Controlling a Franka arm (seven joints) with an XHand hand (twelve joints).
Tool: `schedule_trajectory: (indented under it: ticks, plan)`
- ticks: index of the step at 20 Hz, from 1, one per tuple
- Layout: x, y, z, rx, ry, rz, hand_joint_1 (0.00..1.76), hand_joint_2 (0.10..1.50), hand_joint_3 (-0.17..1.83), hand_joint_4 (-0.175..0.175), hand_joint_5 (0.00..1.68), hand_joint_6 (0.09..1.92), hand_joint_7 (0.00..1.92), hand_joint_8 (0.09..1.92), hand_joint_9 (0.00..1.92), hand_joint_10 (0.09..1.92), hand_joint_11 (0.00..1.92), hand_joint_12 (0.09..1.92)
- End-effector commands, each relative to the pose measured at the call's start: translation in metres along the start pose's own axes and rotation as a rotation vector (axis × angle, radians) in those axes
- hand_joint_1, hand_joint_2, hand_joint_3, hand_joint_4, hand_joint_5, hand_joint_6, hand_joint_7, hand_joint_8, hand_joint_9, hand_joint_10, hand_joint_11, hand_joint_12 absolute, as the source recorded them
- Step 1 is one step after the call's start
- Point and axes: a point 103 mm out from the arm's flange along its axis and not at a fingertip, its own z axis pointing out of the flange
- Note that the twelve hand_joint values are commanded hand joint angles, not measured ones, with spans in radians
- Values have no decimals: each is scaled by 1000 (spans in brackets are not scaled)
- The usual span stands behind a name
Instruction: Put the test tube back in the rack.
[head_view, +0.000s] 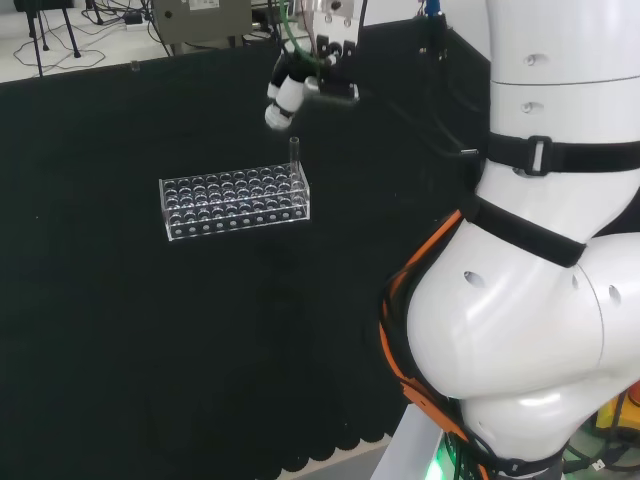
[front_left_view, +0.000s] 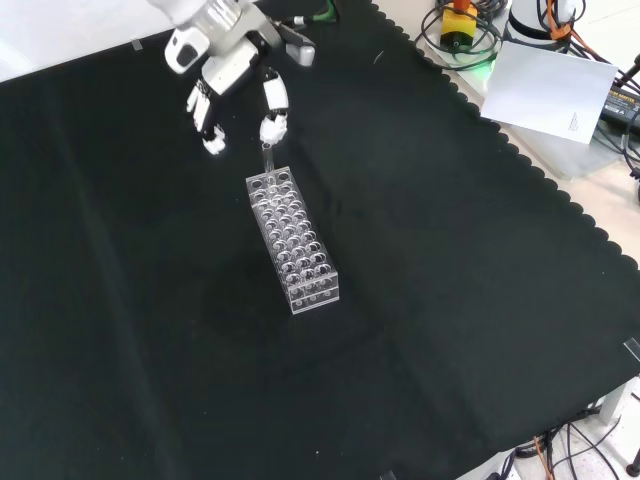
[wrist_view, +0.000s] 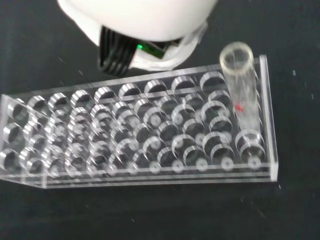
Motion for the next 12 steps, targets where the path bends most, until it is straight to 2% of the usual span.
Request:
schedule_trajectory:
  ticks: [1, 4, 6, 12]
  plan:
    - [7, -34, -46, -132, 11, -68, 1086, 501, 663, -44, 430, 799, 366, 1021, 530, 996, 234, 1514]
    - [7, -60, -69, -223, 28, -84, 1036, 521, 668, -47, 414, 781, 358, 1020, 521, 996, 229, 1518]
    - [6, -76, -81, -271, 39, -94, 955, 571, 636, -62, 383, 735, 342, 1025, 502, 1003, 221, 1526]
    - [7, -115, -106, -371, 5, -99, 833, 645, 584, -86, 347, 655, 297, 1022, 451, 1007, 201, 1535]
